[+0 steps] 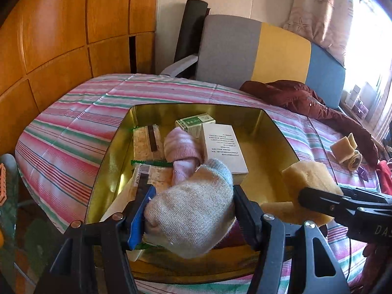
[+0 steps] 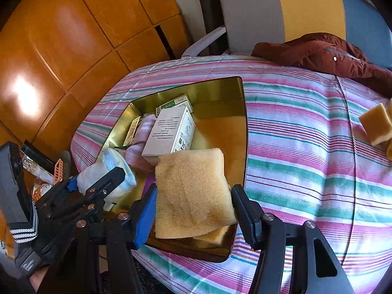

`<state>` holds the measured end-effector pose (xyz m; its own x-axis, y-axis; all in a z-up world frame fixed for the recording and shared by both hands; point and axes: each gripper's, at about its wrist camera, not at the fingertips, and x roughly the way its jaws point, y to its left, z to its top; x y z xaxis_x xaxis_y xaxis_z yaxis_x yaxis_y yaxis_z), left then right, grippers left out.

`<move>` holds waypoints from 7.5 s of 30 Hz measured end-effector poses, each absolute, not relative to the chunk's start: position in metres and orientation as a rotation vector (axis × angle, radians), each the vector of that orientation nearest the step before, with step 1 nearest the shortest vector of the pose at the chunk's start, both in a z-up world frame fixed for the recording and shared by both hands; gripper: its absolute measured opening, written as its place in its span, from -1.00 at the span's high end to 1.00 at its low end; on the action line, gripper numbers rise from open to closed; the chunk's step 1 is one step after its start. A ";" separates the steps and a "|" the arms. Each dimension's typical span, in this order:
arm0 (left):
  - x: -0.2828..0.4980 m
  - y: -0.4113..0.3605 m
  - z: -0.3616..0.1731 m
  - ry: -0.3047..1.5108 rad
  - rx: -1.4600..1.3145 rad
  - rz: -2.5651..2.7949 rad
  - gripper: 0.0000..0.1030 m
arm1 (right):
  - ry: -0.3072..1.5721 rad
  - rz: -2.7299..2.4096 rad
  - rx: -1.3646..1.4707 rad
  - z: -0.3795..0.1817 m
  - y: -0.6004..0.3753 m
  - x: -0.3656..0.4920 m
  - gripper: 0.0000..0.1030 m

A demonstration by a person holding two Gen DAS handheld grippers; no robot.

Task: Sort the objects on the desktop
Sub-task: 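Open both tools to drop the sock and sponge into the tray, then withdraw both tools from the tray back toward the pile, then grasp the cube-shaped yellow sponge with the left tool, then grasp the purple packet with the right tool while the left tool holds the sponge, then carry the sponge and purple packet over the gold tray with both tools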

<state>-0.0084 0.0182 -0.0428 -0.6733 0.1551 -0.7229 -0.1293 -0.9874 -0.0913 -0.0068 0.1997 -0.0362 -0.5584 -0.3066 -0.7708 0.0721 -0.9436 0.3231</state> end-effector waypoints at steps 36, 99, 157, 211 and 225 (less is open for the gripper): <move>0.003 0.000 -0.026 -0.173 -1.116 2.781 -0.26 | -0.476 -2.688 1.308 -0.027 0.223 0.008 -0.77; 0.013 0.213 -0.003 0.179 -1.105 2.250 -0.29 | -0.851 -3.066 1.541 -0.035 0.516 0.073 -0.96; -0.084 0.382 -0.065 0.206 -1.199 1.931 -0.15 | -1.024 -2.957 1.495 -0.065 0.552 0.060 -0.90; 0.010 0.259 -0.022 0.149 -1.067 2.118 -0.15 | -0.746 -2.968 1.899 -0.097 0.564 0.038 0.20; 0.013 0.206 -0.003 0.134 -1.016 2.262 -0.15 | -0.817 -2.885 1.748 -0.084 0.490 0.061 0.20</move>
<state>0.0127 0.2060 -0.0029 -0.4912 0.5178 -0.7005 -0.5970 -0.7857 -0.1621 0.0607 0.4904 -0.0838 -0.4526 0.0380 -0.8909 -0.4994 -0.8385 0.2179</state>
